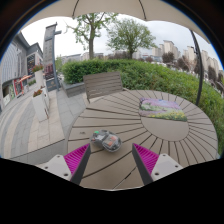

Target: Arrange mouse

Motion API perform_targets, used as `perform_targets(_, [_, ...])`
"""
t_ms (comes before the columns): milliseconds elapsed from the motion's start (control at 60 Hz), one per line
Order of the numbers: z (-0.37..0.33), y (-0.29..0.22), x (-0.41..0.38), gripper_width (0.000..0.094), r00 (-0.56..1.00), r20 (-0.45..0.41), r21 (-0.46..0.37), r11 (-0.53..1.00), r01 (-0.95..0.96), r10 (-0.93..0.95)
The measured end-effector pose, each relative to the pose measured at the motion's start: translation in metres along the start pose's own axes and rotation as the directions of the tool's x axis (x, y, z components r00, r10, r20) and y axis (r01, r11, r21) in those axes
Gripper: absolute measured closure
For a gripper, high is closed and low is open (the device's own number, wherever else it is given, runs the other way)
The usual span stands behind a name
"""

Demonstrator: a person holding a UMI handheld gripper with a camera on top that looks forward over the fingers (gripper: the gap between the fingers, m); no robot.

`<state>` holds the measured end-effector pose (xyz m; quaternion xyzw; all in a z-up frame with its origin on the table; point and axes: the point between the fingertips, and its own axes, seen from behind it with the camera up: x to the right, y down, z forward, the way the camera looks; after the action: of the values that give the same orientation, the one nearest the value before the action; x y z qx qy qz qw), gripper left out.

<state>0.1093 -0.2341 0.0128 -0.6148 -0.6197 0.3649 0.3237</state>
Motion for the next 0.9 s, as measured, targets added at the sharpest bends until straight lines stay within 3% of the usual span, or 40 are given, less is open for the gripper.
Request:
perform_targets(617, [0.1, -0.036, 0.041, 0.0098, 0.995, -0.097, -0.019, 0.999, -0.029, 0.027])
perform_targets(767, [0.106, -0.034, 0.045, 0.0252, 0.993, -0.113, -0.041, 0.999, -0.036, 0.031])
perform_targets(833, [0.107, -0.032, 0.044, 0.0471, 0.992, -0.121, -0.058, 0.997, -0.044, 0.037])
perform_targets(900, [0.107, -0.031, 0.045, 0.0515, 0.991, -0.131, -0.086, 0.995, -0.044, 0.032])
